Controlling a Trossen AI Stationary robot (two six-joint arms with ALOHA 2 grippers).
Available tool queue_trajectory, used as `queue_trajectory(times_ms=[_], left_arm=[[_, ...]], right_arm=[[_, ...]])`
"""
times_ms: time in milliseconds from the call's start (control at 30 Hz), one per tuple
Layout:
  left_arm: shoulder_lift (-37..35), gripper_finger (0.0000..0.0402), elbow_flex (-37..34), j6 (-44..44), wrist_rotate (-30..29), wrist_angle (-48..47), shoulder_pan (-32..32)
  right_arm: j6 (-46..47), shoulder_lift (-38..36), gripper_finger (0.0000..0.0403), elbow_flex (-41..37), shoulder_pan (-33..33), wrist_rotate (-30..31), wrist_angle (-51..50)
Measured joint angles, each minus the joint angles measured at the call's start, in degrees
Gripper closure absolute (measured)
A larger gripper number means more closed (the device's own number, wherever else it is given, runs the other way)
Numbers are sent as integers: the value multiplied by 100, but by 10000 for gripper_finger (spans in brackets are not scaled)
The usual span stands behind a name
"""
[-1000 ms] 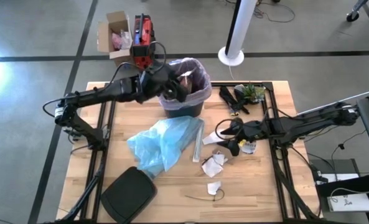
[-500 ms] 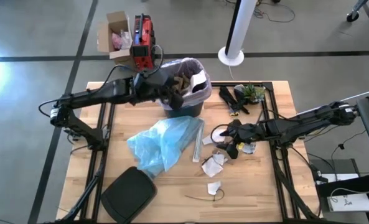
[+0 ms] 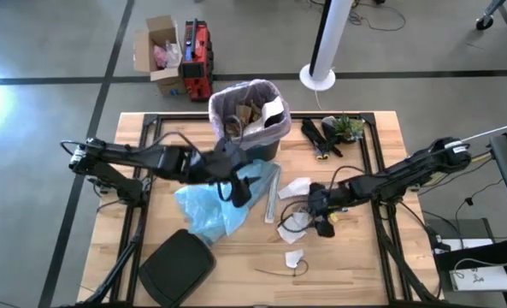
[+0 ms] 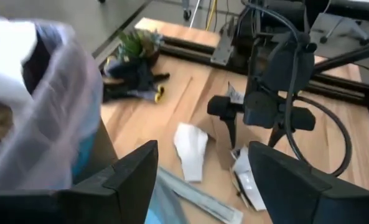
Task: Place trash/remove bag and relplace
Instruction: Put the white paper into the trash bin
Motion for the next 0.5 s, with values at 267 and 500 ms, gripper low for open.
queue_trajectory(times_ms=[267,500], left_arm=[[14,186,-586,-1039,-94,33,-365],[1,191,-876,-1496,-92,49,-674]], right_arm=[[316,777,117,22,74,-22,799],[388,755,146,152,74,-98,867]])
